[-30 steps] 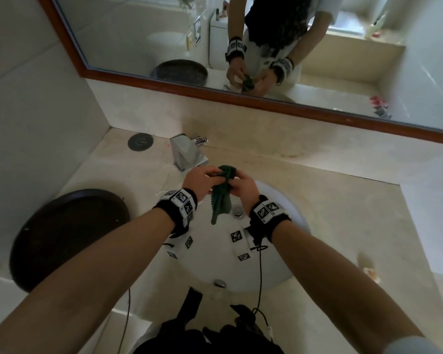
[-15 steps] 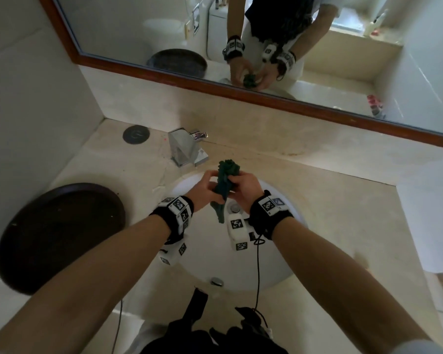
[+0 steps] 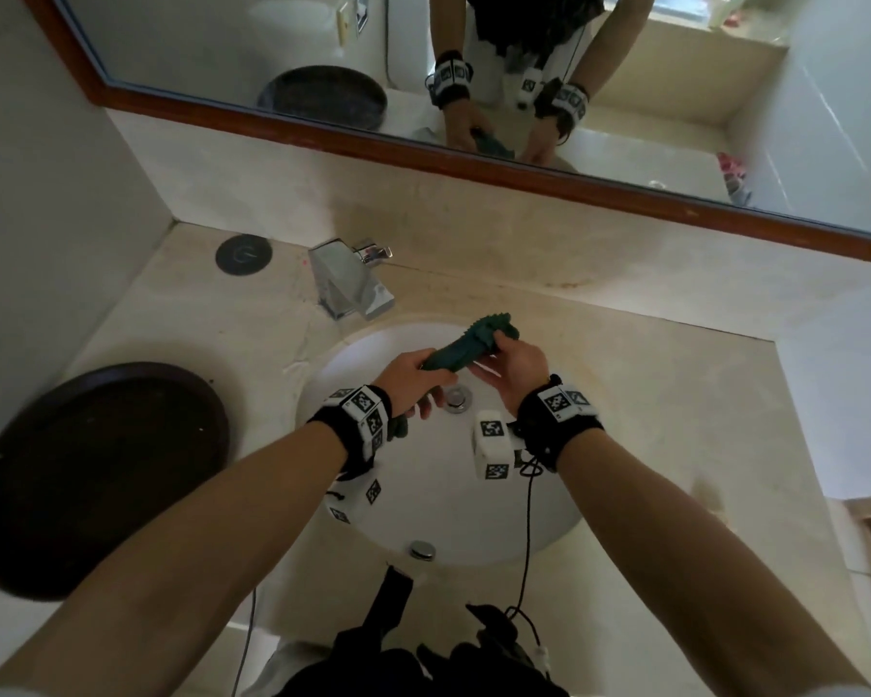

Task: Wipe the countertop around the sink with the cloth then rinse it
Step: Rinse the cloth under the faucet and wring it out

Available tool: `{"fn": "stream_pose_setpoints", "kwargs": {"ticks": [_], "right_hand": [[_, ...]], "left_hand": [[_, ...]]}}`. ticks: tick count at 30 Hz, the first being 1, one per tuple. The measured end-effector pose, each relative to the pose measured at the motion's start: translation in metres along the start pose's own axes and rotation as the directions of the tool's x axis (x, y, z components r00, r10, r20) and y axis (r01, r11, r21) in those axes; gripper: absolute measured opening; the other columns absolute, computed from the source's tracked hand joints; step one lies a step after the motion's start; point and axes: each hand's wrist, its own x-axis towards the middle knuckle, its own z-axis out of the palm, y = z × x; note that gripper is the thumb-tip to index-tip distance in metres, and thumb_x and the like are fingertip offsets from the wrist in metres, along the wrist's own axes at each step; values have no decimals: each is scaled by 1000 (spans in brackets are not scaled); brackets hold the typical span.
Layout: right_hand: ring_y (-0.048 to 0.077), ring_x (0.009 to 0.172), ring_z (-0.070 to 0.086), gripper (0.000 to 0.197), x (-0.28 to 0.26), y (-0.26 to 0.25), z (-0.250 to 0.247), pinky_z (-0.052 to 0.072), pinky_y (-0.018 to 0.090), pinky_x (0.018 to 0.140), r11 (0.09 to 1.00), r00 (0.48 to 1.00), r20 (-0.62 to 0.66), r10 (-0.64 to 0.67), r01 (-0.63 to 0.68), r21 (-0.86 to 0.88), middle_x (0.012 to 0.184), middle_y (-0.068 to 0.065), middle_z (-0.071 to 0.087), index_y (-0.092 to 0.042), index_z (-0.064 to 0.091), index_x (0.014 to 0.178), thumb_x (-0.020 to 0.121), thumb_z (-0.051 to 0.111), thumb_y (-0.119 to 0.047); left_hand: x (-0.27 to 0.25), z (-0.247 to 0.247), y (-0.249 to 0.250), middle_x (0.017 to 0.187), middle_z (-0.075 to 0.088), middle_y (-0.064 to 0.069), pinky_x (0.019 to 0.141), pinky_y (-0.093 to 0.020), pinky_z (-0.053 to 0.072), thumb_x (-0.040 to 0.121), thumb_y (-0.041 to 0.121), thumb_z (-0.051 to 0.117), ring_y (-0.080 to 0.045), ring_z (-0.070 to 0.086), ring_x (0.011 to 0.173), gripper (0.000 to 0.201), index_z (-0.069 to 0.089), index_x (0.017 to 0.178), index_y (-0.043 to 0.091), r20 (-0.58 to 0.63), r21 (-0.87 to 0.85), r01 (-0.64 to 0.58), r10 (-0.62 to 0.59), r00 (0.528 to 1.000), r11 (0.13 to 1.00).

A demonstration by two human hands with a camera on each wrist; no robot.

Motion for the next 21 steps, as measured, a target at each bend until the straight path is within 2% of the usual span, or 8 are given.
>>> {"fn": "stream_pose_setpoints", "kwargs": {"ticks": [3,5,8,10,12,14,17,21], "right_hand": [[24,85,66,42,-1,9,-10,53,34,74,933,998,-5,62,-60,-356,105,16,68,2,55,123,99,47,-32],[25,96,62,49,-7,15,-14,49,37,85,838,992,16,122,-94,-538,119,14,64,-5,51,127,97,48,-43],[18,117,48,52,-16,27,-12,39,32,98,866,993,115,-27,81,-493,133,7,47,-14,29,146,101,40,-38],[15,120,48,46,-21,35,-5,38,27,103,852,960,226,-165,254,-457,134,5,48,-15,34,146,104,33,-35],[15,90,57,42,-25,41,6,48,25,81,860,943,259,-210,304,-410,103,6,59,-14,51,133,104,29,-36],[15,65,49,47,-26,45,16,42,29,62,874,952,207,-226,292,-389,77,2,54,-13,62,111,102,29,-45],[19,57,51,50,-27,50,26,44,32,56,854,959,145,-242,282,-437,67,2,55,-21,60,84,95,30,-59],[18,56,48,50,-33,45,37,41,30,58,722,927,147,-345,362,-589,60,-2,49,-23,44,62,99,26,-53]], "left_hand": [[2,8,0,57,56,-11,36,-20,26,92,17,57,-15,35,33,18,59,110,14,-6,-58,21,-22,1000,998],[2,10,3,51,46,-8,37,-19,23,95,21,54,-15,29,34,11,60,101,14,-2,-88,39,-39,999,995],[0,12,9,52,34,-5,40,-20,19,98,33,48,-12,23,37,26,56,84,12,36,-148,90,-85,996,985],[-2,12,12,48,33,-2,40,-19,18,97,39,47,-12,23,36,35,52,74,14,33,-177,122,-118,992,976],[-4,12,13,46,33,1,40,-19,19,97,46,45,-12,24,35,42,48,67,16,26,-195,136,-134,991,971],[-6,10,13,44,32,2,39,-18,20,96,50,43,-12,24,34,46,44,65,17,20,-243,152,-152,988,958],[-6,7,12,43,29,1,39,-18,19,95,52,41,-13,21,34,50,40,60,17,17,-331,189,-194,981,925],[-7,5,14,45,28,1,41,-20,19,96,49,39,-14,21,36,51,41,58,16,-26,-322,195,-214,976,926]]}}
